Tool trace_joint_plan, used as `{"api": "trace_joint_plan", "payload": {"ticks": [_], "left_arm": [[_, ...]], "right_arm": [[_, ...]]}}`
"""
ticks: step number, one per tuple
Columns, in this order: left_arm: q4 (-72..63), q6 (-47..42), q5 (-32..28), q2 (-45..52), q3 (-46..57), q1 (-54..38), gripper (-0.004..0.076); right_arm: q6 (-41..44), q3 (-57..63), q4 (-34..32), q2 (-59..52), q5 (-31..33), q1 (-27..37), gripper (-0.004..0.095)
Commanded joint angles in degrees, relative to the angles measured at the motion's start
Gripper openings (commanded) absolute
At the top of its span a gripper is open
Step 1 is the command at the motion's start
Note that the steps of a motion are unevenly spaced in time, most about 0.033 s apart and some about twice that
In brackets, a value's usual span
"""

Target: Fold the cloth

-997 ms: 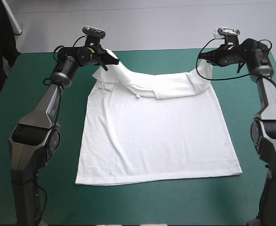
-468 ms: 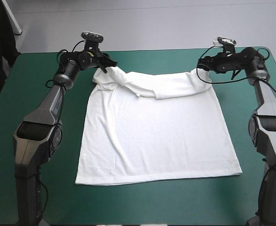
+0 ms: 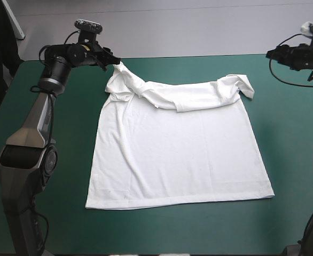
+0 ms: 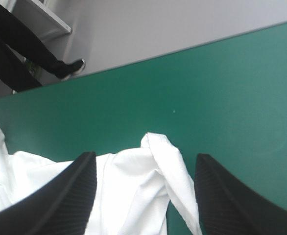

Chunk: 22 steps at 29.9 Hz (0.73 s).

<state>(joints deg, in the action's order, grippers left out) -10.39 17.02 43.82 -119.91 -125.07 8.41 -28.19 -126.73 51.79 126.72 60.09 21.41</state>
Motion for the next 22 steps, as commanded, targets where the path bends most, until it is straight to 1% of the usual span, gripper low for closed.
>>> {"api": "trace_joint_plan", "payload": {"ticks": [1,3,4,5,8,10,13,16,18,20,22], "left_arm": [[-1.2,0.0,3.6,8.6,-2.1,0.1,0.0337],[-1.1,-0.9,12.0,11.2,-1.7,0.2,0.0337],[-0.7,-2.1,14.9,12.6,-1.1,0.2,0.0337],[-0.4,-3.9,18.8,14.2,-0.3,0.2,0.0337],[1.3,-7.3,26.2,19.1,2.9,0.2,0.0337],[1.8,-8.9,29.4,22.0,5.5,0.2,0.0337],[0.1,-9.9,30.0,28.2,14.3,0.2,0.0337],[-2.0,-9.6,30.0,35.5,24.6,0.2,0.0337],[-2.2,-9.6,29.9,39.9,31.8,0.2,0.0337],[-2.3,-9.6,29.5,43.5,38.8,0.2,0.0337],[-2.9,-9.7,29.8,45.9,45.5,0.8,0.0337]], "right_arm": [[-0.5,-2.1,4.8,-8.7,3.9,2.9,0.0559],[1.8,-2.0,3.5,-11.6,7.3,3.6,0.0548],[2.5,-2.0,2.7,-13.0,8.4,3.9,0.0542],[3.4,-1.7,0.7,-15.4,9.5,3.9,0.0534],[4.5,2.5,-2.4,-22.6,9.5,3.4,0.0535],[4.8,7.1,-4.3,-27.3,9.5,2.7,0.0535],[5.8,16.5,-8.4,-34.3,9.5,0.6,0.0535],[6.3,27.8,-14.2,-41.4,9.5,-3.9,0.0535],[6.3,35.6,-19.2,-45.8,9.5,-8.5,0.0535],[8.0,43.1,-25.3,-49.6,8.5,-13.8,0.0535],[10.0,48.2,-30.9,-52.6,8.1,-19.3,0.0535]]}}
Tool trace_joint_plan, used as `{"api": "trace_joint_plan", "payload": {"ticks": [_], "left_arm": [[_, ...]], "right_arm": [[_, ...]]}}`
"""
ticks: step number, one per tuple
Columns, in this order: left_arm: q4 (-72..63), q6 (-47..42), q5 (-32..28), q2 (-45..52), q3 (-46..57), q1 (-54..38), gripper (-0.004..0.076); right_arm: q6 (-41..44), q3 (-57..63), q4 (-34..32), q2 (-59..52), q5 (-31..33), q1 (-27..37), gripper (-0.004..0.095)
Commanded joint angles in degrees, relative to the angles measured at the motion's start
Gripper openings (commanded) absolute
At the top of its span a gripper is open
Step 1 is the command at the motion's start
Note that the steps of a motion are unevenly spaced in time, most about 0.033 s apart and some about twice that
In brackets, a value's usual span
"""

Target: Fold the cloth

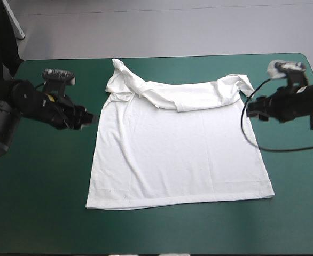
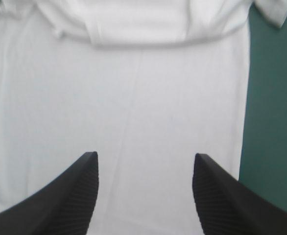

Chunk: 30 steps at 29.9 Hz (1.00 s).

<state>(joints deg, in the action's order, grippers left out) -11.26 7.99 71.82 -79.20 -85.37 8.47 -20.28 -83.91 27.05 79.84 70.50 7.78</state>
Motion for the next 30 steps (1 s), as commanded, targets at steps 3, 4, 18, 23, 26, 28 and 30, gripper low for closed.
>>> {"api": "trace_joint_plan", "payload": {"ticks": [3,4,18,23,26,28,30], "left_arm": [[-1.9,-0.4,1.9,7.5,14.0,2.6,0.0337],[-1.8,-0.3,1.9,7.9,16.6,3.2,0.0337],[-0.1,-0.2,-1.2,4.6,31.4,3.7,0.0341],[-0.8,-0.2,-3.0,2.7,31.8,3.7,0.0341],[-1.3,-0.2,-3.2,1.5,31.9,3.7,0.0341],[-1.3,-0.2,-3.7,0.7,32.0,3.7,0.0341],[-1.3,-0.1,-3.8,0.1,32.0,3.7,0.0341]], "right_arm": [[5.3,11.5,-14.1,-8.8,-2.5,-12.3,0.0535],[6.9,13.2,-16.4,-9.6,-2.5,-14.1,0.0535],[10.3,19.1,-22.0,-12.4,-1.8,-16.0,0.0535],[11.5,19.1,-25.3,-12.4,-1.8,-16.0,0.0535],[11.5,19.9,-25.6,-12.4,-2.0,-16.0,0.0535],[11.5,21.3,-26.7,-12.4,-2.2,-16.0,0.0535],[12.7,23.2,-28.1,-12.4,-2.6,-16.0,0.0535]]}}
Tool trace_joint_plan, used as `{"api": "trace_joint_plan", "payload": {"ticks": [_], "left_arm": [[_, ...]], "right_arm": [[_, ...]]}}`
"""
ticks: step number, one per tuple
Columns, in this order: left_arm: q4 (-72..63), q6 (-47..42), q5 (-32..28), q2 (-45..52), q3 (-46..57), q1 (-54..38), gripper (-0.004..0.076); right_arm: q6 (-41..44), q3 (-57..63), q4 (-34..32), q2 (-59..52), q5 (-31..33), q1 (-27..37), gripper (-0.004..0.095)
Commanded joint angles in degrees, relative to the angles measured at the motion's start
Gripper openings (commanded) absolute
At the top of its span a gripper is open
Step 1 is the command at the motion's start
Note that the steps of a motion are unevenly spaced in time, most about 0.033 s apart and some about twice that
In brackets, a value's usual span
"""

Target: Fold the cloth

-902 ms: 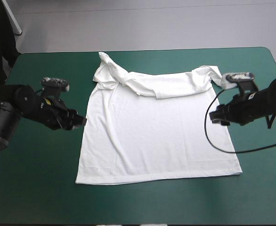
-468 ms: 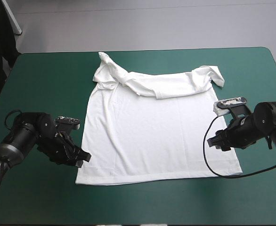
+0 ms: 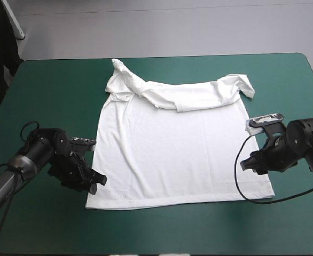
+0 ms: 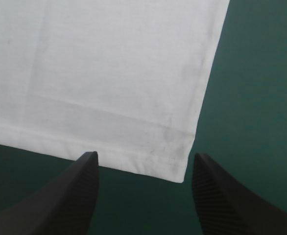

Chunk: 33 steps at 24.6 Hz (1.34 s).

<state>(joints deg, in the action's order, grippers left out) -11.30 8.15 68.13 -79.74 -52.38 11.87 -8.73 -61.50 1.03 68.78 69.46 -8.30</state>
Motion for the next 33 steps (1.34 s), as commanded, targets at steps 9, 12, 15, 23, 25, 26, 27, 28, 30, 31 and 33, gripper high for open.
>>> {"api": "trace_joint_plan", "payload": {"ticks": [9,12,15,23,25,26,27,28,30,31,33], "left_arm": [[-1.9,0.5,-2.4,-0.6,4.7,0.3,0.0341],[-3.8,0.9,-3.5,-0.6,7.0,0.3,0.034],[-5.2,0.9,-6.3,-0.6,8.8,0.3,0.0335],[-10.4,6.4,-11.6,-1.2,9.8,0.3,-0.0009],[-11.6,7.4,-11.3,-2.8,9.8,0.3,-0.0009],[-11.8,7.5,-11.1,-3.4,9.8,0.3,-0.0009],[-11.8,7.6,-11.1,-3.5,9.8,0.3,-0.0009],[-12.0,7.7,-11.1,-3.5,9.8,0.3,-0.0009],[-12.3,8.9,-11.1,-3.5,9.8,0.3,-0.0009],[-12.4,9.0,-11.3,-3.5,9.8,0.3,-0.0009],[-12.8,9.6,-11.3,-3.5,9.8,0.3,-0.0009]], "right_arm": [[2.2,8.8,-3.8,-1.4,-5.0,0.0,0.0535],[2.6,8.8,-3.9,-1.4,-5.2,0.0,0.0535],[3.9,8.8,-6.5,-1.4,-5.5,0.0,0.0534],[6.0,8.8,-8.8,5.7,-6.1,0.0,0.0535],[7.6,8.8,-10.0,8.3,-5.4,0.0,0.0535],[7.6,8.8,-10.0,9.2,-5.4,0.0,0.0535],[7.6,8.8,-9.7,9.8,-5.4,0.5,0.0535],[7.6,8.8,-9.1,10.3,-5.4,0.9,0.0535],[7.6,8.8,-7.7,11.2,-5.4,2.2,0.0535],[7.6,8.8,-7.3,11.3,-5.4,2.7,0.0534],[7.5,8.8,-6.0,11.8,-5.5,4.2,0.0535]]}}
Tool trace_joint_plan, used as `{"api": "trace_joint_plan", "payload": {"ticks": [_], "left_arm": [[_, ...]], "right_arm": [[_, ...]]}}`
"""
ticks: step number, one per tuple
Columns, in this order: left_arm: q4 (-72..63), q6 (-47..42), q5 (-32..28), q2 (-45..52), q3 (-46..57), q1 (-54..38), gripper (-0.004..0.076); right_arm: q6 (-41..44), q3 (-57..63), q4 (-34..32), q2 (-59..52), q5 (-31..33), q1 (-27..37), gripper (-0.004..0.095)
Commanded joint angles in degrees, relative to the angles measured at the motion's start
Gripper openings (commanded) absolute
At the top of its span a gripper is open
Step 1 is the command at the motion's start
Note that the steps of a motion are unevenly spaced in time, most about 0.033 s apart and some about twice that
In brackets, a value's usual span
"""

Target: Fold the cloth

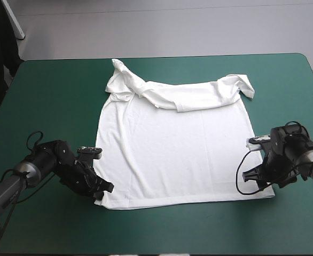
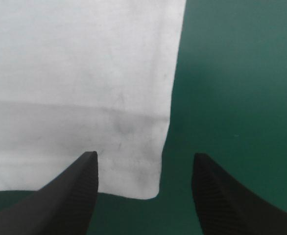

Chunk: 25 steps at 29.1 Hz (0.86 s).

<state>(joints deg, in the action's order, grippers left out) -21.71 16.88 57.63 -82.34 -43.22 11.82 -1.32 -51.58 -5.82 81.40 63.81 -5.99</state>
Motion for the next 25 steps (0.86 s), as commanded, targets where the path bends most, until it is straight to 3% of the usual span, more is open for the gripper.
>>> {"api": "trace_joint_plan", "payload": {"ticks": [1,7,13,17,20,25], "left_arm": [[-2.4,1.0,-0.8,-0.9,0.7,0.3,-0.0009],[-2.4,1.6,-0.7,-0.9,0.7,0.3,-0.0009],[-2.4,2.5,-0.7,-0.6,0.4,0.3,-0.0009],[-2.4,2.5,-0.4,-0.6,-1.2,0.3,-0.0009],[-2.4,2.6,0.1,-0.6,-3.1,0.3,-0.0009],[-2.4,2.9,2.7,0.0,-7.1,0.3,-0.0009]], "right_arm": [[0.1,-1.2,1.2,-0.9,0.1,2.6,0.0534],[0.1,-1.2,2.2,0.8,1.9,3.0,0.0529],[-1.9,1.8,6.1,3.8,1.4,3.0,0.0419],[-2.7,2.2,7.2,4.3,0.9,3.0,0.0257],[-4.3,2.2,8.4,4.3,0.9,3.0,0.0005],[-5.2,1.7,9.2,3.6,1.1,3.0,-0.0019]]}}
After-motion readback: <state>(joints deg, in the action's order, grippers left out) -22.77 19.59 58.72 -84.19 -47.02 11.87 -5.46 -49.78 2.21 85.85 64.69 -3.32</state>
